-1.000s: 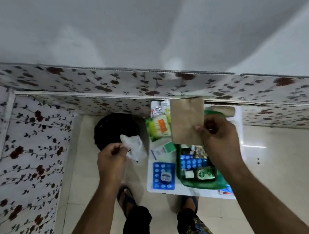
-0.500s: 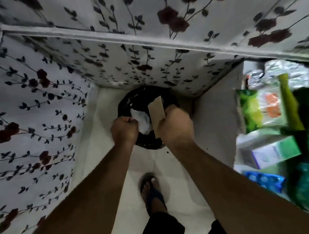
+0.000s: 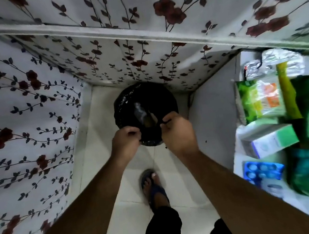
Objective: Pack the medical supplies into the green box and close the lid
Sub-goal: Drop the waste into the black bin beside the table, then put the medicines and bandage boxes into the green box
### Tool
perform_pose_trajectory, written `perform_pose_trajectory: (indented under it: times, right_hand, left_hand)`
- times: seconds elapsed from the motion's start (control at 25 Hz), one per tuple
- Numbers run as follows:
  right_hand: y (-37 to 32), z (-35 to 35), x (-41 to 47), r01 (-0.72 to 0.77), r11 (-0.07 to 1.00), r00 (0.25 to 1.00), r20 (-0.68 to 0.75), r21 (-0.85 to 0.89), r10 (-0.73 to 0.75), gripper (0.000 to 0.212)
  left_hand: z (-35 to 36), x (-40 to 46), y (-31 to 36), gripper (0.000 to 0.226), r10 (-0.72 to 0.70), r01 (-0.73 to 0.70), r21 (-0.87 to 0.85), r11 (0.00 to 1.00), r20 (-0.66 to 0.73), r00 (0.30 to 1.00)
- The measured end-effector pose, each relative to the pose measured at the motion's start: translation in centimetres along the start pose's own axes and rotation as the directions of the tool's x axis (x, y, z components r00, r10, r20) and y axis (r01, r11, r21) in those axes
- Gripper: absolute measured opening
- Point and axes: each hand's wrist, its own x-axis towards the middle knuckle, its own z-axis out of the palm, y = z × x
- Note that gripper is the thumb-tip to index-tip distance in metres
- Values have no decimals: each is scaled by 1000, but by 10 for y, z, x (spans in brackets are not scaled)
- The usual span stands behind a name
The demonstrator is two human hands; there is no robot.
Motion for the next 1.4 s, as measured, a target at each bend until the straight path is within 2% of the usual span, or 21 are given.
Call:
perform_pose_trajectory:
  times: [0.2, 0.36, 0.52, 0.64, 0.76, 0.88, 1.08, 1.24, 1.32, 1.4]
  right_hand:
    - [-18, -103, -77, 44, 995, 989, -142, 90, -31, 22]
    - [-4, -199, -134, 152, 956, 967, -238, 251, -92, 16]
    - [43, -289, -172, 195, 915, 953, -288, 353, -91, 9]
    - [98, -337, -176, 164, 862, 931, -364, 480, 26, 13]
    - [152, -359, -162, 72, 880, 870, -462, 470, 175, 12]
    - [189, -360, -140, -66, 909, 813, -506, 411, 288, 13]
    - [220, -347, -98, -289, 923, 821, -430, 254, 375, 47]
    - [222, -348, -83, -334, 900, 815, -394, 280, 425, 48]
    - [219, -353, -84, -330, 879, 821, -355, 345, 448, 46]
    - [218, -356, -87, -307, 861, 823, -342, 405, 454, 42]
  left_hand:
    - [16, -104, 54, 15, 88, -88, 24, 996, 22, 996]
    - [47, -180, 108, 12, 246, -246, 43, 968, 0, 969]
    - [92, -235, 138, 17, 361, -354, 118, 928, -36, 932]
    - [122, -249, 140, 25, 476, -460, 288, 840, 17, 879]
    - [143, -243, 136, 48, 564, -521, 516, 680, 85, 821]
    - [154, -231, 131, 57, 590, -519, 627, 580, 116, 799]
    - [162, -223, 130, 51, 610, -519, 700, 490, 149, 778]
    - [153, -244, 143, 38, 591, -458, 799, 390, 163, 790]
    - [139, -267, 154, 30, 607, -428, 809, 403, 114, 786]
    - [132, -293, 174, 27, 654, -456, 753, 475, 44, 755]
